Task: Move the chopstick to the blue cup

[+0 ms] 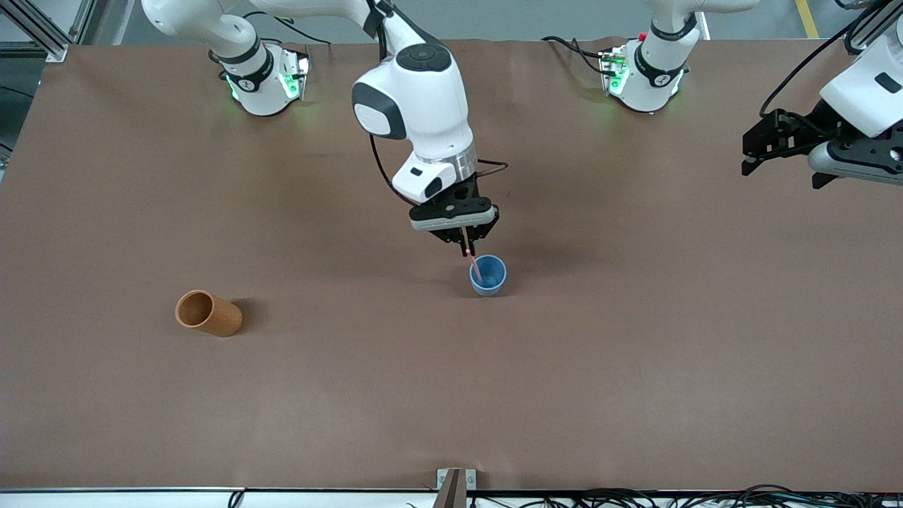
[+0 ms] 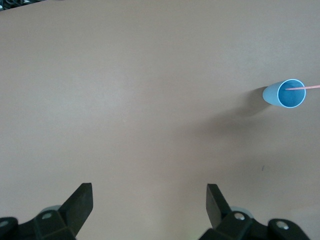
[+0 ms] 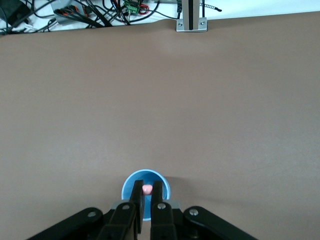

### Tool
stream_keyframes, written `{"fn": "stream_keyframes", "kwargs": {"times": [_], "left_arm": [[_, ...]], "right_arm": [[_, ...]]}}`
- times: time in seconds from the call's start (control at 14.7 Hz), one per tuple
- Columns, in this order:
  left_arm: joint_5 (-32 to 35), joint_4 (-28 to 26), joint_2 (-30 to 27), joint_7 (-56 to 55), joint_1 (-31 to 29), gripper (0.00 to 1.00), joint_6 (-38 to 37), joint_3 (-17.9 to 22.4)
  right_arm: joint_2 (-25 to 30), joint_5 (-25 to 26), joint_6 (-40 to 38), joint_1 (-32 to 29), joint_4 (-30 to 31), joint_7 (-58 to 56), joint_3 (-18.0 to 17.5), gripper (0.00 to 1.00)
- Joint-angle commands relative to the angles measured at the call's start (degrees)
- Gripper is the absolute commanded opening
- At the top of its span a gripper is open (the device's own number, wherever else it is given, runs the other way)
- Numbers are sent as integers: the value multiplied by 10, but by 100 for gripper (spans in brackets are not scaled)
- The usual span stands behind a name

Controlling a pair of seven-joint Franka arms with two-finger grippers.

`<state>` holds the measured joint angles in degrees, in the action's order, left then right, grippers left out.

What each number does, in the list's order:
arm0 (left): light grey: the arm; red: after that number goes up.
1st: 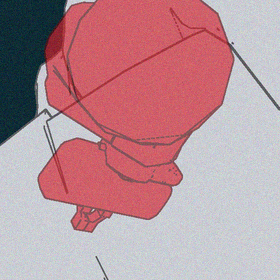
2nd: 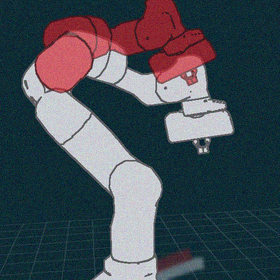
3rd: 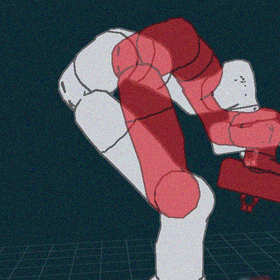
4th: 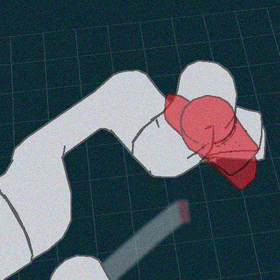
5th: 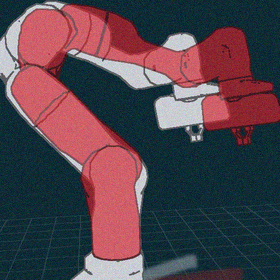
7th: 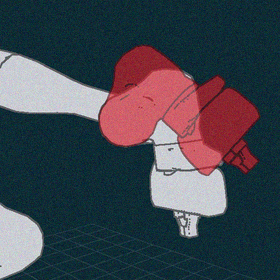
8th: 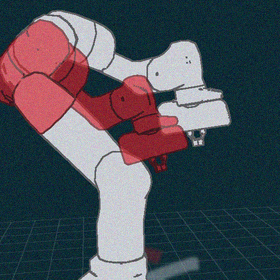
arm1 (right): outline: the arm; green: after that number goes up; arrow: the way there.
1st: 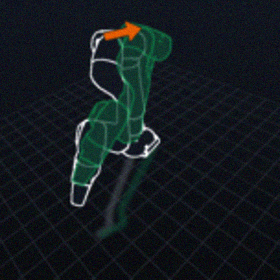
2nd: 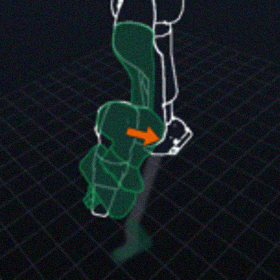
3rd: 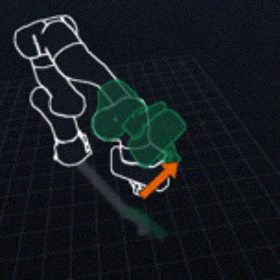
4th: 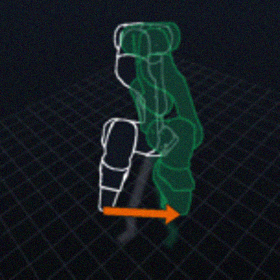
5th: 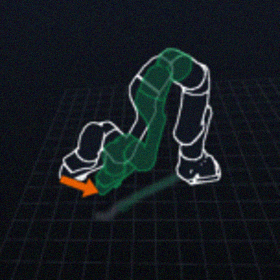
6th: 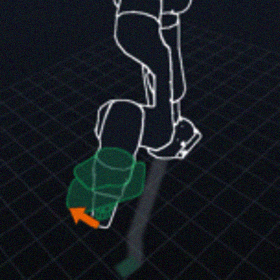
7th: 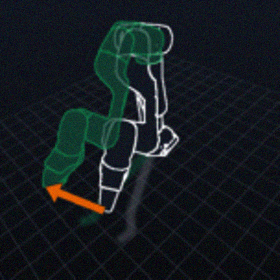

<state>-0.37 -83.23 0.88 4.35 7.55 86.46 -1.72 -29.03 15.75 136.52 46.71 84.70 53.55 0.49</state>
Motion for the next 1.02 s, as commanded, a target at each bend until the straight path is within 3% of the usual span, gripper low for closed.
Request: {"fn": "stream_keyframes", "kwargs": {"times": [0.0, 0.2, 0.34, 0.41, 0.54, 0.68, 0.82, 0.95], "left_arm": [[-10, -15, -13, -20, 6, 100, 8, 6], [-8, -7, -2, -22, 4, 100, 8, 5], [-9, -2, -2, -17, 4, 100, 6, 7], [-6, -2, -2, -16, 4, 100, 6, 8], [-4, -1, 0, -15, 3, 100, 6, 8], [-9, 0, 3, -17, 2, 100, 6, 8], [-9, 0, 3, -19, 3, 100, 6, 8], [-9, 0, 3, -20, 3, 100, 6, 7]], "right_arm": [[-14, 22, 1, 7, -11, 6, 4, 22], [-16, 19, 2, 10, -11, 6, 5, 51], [-10, 17, 0, 3, -12, 2, 6, 91], [-5, 15, -3, -3, -12, 2, 7, 100], [38, 11, -19, -21, -4, 1, 7, 100], [84, 9, -90, -49, -1, 0, 4, 100], [136, -50, -171, -84, -1, -5, 6, 100], [176, -66, -248, -131, 0, -47, 7, 100]]}}
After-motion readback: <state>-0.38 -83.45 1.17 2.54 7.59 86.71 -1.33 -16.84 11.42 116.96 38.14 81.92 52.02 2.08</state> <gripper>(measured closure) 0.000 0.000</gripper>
